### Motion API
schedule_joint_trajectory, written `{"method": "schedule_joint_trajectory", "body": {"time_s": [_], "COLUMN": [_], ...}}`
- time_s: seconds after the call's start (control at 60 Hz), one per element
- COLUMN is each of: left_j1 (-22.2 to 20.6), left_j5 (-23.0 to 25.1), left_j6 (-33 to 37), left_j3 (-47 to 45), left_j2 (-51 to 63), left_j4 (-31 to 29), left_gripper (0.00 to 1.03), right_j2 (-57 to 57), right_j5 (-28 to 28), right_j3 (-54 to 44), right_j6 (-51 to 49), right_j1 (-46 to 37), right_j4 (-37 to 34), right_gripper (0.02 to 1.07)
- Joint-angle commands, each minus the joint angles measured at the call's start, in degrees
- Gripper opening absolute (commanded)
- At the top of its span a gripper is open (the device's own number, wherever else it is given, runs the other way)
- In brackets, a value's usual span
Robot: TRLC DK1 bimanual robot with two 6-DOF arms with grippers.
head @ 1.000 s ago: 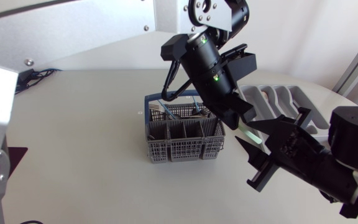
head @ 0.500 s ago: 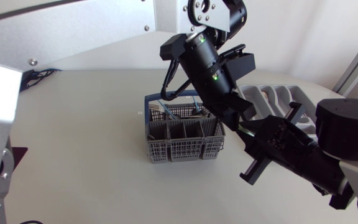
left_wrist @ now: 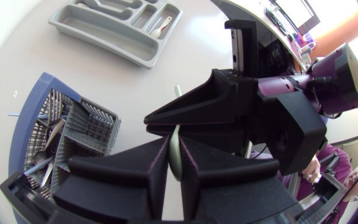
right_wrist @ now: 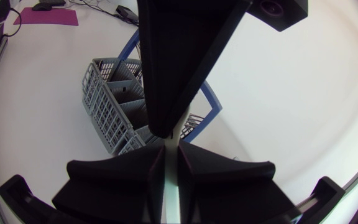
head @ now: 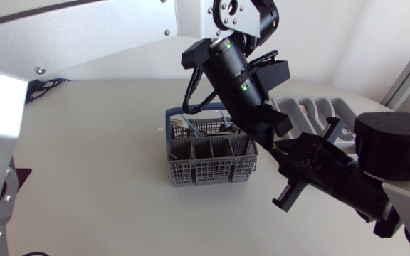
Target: Sort the cutlery from the basket into the organizer compartments.
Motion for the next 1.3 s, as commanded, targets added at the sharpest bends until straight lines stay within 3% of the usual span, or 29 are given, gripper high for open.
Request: {"method": "schedule_joint_trajectory", "body": {"time_s": [0.0,0.217,0.433,0.817,1.017,1.283], "left_j1": [0.4,0.8,2.9,7.7,9.4,10.1], "left_j5": [1.2,1.2,0.9,-12.2,-16.4,-24.2], "left_j6": [-1.3,-1.3,-1.2,-2.8,-4.0,0.1], "left_j3": [2.0,2.1,3.0,0.5,-2.0,-8.0], "left_j2": [0.4,-0.8,-2.3,-6.7,-9.5,-12.7], "left_j4": [-1.2,-1.2,-0.8,8.9,15.2,20.2], "left_gripper": [0.29,0.57,0.73,0.78,0.77,0.77], "right_j2": [0.0,-0.5,-1.5,-0.4,2.8,11.4], "right_j5": [0.4,0.2,-2.9,-22.9,-30.0,-40.5], "right_j3": [0.4,-0.1,-1.6,-3.1,-3.5,-0.3], "right_j6": [0.7,0.7,-0.1,-10.5,-16.9,-30.8], "right_j1": [0.0,-0.1,-2.3,-25.0,-34.2,-50.1], "right_j4": [-0.8,-1.8,-3.5,-8.1,-8.8,-12.1], "right_gripper": [0.11,0.11,0.11,0.11,0.11,0.11]}}
